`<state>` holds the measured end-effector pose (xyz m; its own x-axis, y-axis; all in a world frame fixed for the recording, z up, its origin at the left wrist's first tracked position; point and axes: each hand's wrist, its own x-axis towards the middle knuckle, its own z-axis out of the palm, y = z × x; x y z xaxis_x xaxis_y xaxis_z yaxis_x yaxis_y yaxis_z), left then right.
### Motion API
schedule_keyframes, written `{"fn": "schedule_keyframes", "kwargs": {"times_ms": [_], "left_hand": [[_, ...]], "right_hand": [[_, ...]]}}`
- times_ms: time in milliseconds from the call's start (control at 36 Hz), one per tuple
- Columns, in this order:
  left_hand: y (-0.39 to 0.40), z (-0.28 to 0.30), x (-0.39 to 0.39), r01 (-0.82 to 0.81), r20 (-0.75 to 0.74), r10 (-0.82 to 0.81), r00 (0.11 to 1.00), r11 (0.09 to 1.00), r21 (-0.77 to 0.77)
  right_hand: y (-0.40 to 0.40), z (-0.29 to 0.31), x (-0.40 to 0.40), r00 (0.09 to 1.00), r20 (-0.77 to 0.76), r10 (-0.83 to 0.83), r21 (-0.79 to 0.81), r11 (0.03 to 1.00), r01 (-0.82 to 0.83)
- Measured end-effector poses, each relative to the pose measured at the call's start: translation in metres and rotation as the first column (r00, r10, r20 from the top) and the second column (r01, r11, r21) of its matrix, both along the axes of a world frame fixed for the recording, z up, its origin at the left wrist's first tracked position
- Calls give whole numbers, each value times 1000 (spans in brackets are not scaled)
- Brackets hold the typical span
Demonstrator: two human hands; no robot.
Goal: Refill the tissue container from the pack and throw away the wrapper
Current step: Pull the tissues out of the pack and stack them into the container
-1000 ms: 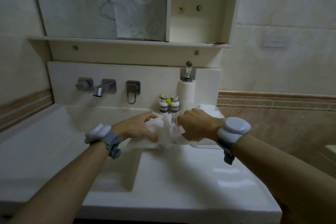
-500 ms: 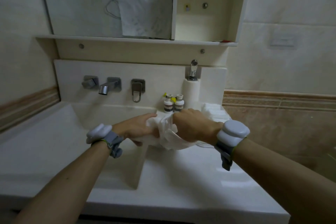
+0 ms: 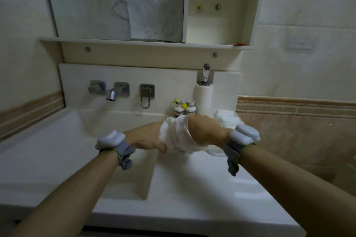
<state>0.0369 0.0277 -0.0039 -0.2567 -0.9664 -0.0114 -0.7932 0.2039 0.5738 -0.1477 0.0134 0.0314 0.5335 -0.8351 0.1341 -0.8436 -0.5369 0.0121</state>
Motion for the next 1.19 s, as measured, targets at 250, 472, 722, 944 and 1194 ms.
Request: {"fn": "schedule_keyframes", "kwargs": {"times_ms": [250, 472, 722, 944, 1194], "left_hand": [[2, -2, 4, -15, 59, 19, 998, 998, -56], [5, 0, 8, -43, -69, 40, 997, 998, -44], [7, 1, 3, 8, -97, -14, 995, 998, -68], [10, 3, -5, 21, -51, -24, 998, 998, -59], [5, 0, 4, -22, -96, 27, 995, 998, 55]], "right_hand": [[-28, -8, -6, 991, 88, 100, 80, 991, -107], [-29, -10, -6, 992, 104, 65, 8, 998, -66], [-35, -24, -2, 994, 109, 2, 37, 999, -6], [-35, -22, 5, 977, 211, 6, -48, 999, 4], [-28, -14, 1, 947, 285, 150, -36, 989, -145]]}}
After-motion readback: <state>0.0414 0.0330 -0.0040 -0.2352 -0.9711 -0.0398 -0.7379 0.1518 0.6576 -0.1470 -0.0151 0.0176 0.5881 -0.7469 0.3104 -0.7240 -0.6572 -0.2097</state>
